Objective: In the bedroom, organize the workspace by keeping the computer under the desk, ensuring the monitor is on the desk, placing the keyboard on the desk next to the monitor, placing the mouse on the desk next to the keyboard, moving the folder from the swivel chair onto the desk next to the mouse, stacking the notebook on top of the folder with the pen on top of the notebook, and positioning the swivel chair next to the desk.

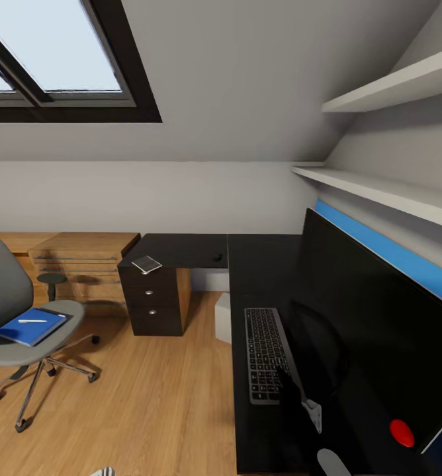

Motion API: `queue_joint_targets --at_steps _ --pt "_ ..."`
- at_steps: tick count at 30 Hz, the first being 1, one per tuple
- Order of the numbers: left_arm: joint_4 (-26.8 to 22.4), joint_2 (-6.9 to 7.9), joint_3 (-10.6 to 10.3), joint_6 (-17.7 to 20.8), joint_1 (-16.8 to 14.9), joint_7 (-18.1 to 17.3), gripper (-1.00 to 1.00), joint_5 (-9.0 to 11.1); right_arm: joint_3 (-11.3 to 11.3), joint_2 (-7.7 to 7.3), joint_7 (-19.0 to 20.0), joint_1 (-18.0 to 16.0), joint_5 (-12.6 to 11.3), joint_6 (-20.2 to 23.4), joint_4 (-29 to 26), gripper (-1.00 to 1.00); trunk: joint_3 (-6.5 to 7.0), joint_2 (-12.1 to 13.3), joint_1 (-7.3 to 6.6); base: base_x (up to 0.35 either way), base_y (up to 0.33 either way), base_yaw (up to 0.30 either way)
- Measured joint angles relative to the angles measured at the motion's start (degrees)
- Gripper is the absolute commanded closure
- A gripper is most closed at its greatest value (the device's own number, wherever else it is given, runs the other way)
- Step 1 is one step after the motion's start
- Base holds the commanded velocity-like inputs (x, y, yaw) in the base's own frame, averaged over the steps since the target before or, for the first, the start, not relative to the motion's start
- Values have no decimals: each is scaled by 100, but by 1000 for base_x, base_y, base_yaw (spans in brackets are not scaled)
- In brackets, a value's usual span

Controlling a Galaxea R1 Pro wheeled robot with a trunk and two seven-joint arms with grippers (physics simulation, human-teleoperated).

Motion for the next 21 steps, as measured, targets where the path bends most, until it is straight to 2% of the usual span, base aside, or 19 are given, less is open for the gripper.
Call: queue_joint_targets --at_steps 4,14,21 --pt "1 0 1 1 1 -1 -100 0 0 0 0 0 0 0 -1 -100 0 0 0 -78 -131 0" --pt "0 0 1 4 1 -10 -100 0 0 0 0 0 0 0 0 -100 0 0 0 -18 -13 0" --pt "0 0 1 5 1 -8 -100 0 0 1 0 0 0 0 4 -100 0 0 3 -267 0 0"
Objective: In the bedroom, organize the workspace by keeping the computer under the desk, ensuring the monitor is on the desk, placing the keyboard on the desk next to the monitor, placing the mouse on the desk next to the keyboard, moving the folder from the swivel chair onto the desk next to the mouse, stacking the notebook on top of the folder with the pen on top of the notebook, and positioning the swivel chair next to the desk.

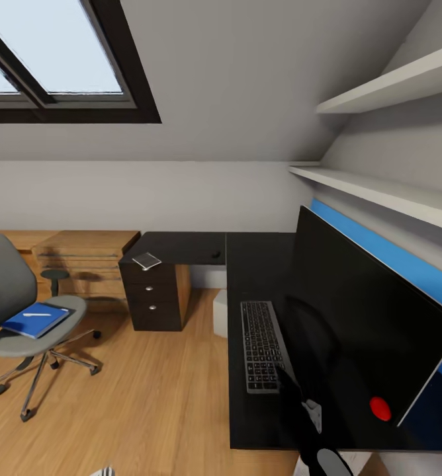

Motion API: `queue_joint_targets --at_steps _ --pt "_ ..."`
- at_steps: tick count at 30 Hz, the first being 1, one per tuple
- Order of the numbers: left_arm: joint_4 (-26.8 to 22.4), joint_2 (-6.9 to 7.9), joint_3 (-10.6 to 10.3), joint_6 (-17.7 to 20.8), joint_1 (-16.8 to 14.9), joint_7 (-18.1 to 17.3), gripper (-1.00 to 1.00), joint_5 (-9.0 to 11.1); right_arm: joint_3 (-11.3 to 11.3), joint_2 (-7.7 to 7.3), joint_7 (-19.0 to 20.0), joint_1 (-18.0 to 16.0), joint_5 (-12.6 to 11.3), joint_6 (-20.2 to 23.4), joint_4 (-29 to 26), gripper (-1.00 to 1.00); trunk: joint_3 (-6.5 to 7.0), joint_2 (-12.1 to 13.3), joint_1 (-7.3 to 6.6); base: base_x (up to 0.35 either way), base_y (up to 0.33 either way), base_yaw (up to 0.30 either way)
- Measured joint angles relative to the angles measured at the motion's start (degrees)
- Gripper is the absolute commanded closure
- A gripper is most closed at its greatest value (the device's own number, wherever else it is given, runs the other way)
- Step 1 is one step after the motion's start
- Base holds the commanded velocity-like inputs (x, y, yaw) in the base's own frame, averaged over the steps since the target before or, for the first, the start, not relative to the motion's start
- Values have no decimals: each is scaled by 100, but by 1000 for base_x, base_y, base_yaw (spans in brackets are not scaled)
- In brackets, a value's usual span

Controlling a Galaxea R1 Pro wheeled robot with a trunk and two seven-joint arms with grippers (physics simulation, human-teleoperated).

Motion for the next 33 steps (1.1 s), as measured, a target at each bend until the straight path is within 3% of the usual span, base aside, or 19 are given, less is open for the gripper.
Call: queue_joint_targets --at_steps 21,25,27,33 --pt "38 0 -7 0 0 23 -100 -4 24 24 7 -1 6 -11 230 -100 0 0 0 -336 0 0" --pt "62 0 -8 0 -1 24 -100 -7 48 33 10 -1 131 -102 328 -100 0 0 0 -337 0 0" --pt "66 0 -10 0 -1 25 -100 -8 64 42 13 0 370 -243 496 -100 0 0 0 -337 0 0" --pt "70 7 -10 -3 -1 29 -100 -9 113 254 48 0 1783 -1192 1129 -100 0 0 -2 -234 0 0"
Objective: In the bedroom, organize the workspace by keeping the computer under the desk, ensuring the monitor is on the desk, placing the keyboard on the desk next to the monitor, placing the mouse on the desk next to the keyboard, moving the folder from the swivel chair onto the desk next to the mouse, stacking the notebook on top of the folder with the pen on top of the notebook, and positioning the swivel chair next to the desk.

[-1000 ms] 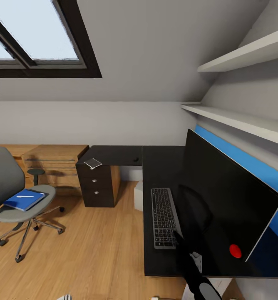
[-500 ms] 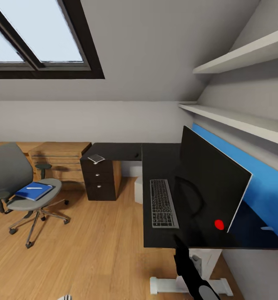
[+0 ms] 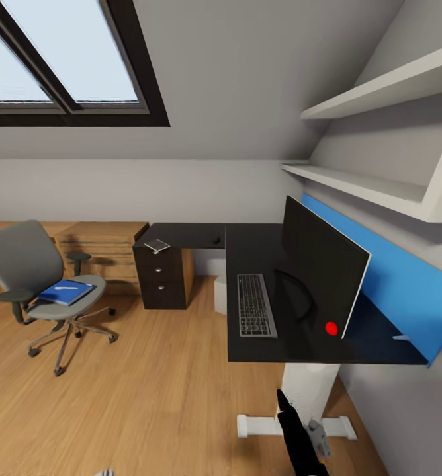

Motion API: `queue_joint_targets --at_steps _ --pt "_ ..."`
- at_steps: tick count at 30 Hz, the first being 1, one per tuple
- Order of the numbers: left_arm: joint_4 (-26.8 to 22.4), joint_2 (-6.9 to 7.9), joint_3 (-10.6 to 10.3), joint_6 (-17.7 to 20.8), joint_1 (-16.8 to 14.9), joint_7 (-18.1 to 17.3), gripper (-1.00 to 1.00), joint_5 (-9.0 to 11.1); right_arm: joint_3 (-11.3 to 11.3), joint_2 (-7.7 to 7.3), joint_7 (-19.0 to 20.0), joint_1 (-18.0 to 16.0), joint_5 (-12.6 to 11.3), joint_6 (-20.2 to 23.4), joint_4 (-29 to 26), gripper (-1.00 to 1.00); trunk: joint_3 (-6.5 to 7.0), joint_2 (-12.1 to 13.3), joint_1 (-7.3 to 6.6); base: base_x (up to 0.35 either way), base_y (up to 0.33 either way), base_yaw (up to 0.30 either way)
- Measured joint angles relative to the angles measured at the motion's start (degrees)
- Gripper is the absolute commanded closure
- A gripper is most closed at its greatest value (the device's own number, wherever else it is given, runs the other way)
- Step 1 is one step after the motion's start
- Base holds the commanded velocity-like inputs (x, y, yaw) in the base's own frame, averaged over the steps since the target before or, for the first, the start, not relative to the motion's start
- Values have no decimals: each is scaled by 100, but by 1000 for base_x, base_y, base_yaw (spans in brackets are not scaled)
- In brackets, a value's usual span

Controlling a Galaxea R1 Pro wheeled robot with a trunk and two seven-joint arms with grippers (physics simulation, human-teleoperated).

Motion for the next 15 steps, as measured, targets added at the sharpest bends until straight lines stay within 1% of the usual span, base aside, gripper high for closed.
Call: queue_joint_targets --at_steps 2,3,4,5,6,7,8,10,11,13,15 --pt "0 -3 1 -3 0 6 -100 0 12 125 7 1 603 -490 457 -100 0 0 -1 -59 0 0" --pt "0 -4 1 -3 1 7 -100 0 22 151 9 1 751 -595 602 -100 0 0 -1 -33 0 0" --pt "0 -5 3 -6 1 9 -100 0 44 197 11 1 1016 -774 883 -100 0 0 -1 -27 0 0" --pt "0 -7 4 -8 1 10 -100 0 55 222 12 1 1157 -857 1035 -100 0 0 -1 -17 0 0" --pt "2 -10 4 -13 1 11 -100 -3 75 272 13 1 1417 -1007 1307 -100 0 0 -2 -14 0 0" --pt "5 -11 4 -15 1 11 -100 -4 83 300 12 1 1559 -1090 1450 -100 17 39 -23 -9 0 0" --pt "32 -13 3 -24 1 14 -100 -7 93 350 9 -1 1812 -1264 1707 -100 35 79 -45 -7 0 0" --pt "107 -14 5 -62 1 17 -100 -9 97 394 5 0 2060 -1460 1964 -100 71 159 -89 -5 0 0" --pt "221 -12 7 -154 1 19 -100 -12 93 420 -1 -1 2247 -1652 2206 -100 89 199 -111 -3 0 0" --pt "373 -10 7 -308 1 21 -100 -14 85 433 -7 -4 2388 -1811 2432 -100 125 280 -155 -2 0 0" --pt "555 -9 6 -499 1 24 -100 -18 78 437 -12 -5 2471 -1913 2624 -100 161 360 -199 -1 0 0"
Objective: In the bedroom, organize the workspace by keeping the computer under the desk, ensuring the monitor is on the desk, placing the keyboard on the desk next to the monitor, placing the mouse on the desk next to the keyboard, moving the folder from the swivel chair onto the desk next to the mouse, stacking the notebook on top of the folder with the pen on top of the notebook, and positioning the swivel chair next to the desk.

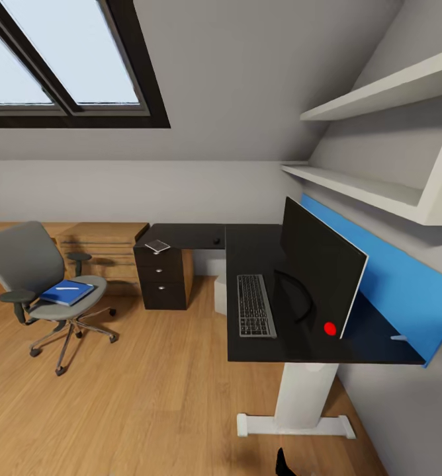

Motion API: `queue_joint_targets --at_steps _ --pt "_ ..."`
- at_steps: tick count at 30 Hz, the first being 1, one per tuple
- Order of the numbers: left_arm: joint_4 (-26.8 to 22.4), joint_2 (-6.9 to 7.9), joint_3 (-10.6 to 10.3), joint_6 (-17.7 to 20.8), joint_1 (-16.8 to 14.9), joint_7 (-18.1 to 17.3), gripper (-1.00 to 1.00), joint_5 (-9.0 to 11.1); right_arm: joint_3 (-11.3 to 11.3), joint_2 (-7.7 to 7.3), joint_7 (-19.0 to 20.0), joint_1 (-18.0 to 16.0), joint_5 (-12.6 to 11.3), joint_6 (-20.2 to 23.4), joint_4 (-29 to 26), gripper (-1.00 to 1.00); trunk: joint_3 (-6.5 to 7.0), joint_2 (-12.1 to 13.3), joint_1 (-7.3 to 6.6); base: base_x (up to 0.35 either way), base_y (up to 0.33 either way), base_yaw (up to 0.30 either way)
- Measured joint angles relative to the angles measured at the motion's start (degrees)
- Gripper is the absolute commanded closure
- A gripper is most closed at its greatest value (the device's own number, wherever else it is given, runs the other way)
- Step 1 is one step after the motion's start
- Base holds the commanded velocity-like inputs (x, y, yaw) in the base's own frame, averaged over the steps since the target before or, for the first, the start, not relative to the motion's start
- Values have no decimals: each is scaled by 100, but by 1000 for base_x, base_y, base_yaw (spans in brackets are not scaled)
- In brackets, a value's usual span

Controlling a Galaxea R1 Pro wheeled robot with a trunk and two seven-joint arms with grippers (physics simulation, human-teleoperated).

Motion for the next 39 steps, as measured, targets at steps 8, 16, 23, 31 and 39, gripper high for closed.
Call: queue_joint_targets --at_steps 8,16,23,31,39 --pt "942 47 15 -968 -1 50 -100 -13 -8 4 -13 -3 159 -190 530 -100 144 321 -176 0 0 0" --pt "1228 61 109 -1323 -1 366 -100 -13 351 58 7 -3 759 -233 677 -100 252 562 -308 0 33 0" --pt "1188 11 123 -1356 -1 338 -100 -19 324 73 14 -3 844 -229 771 -100 252 562 -308 0 201 0" --pt "1155 1 126 -1588 0 328 -100 -6 295 73 19 -3 776 -228 825 -100 252 562 -308 2 320 0" --pt "1155 9 132 -1627 0 336 -100 -4 306 86 19 -3 775 -234 822 -100 252 562 -310 136 317 0"
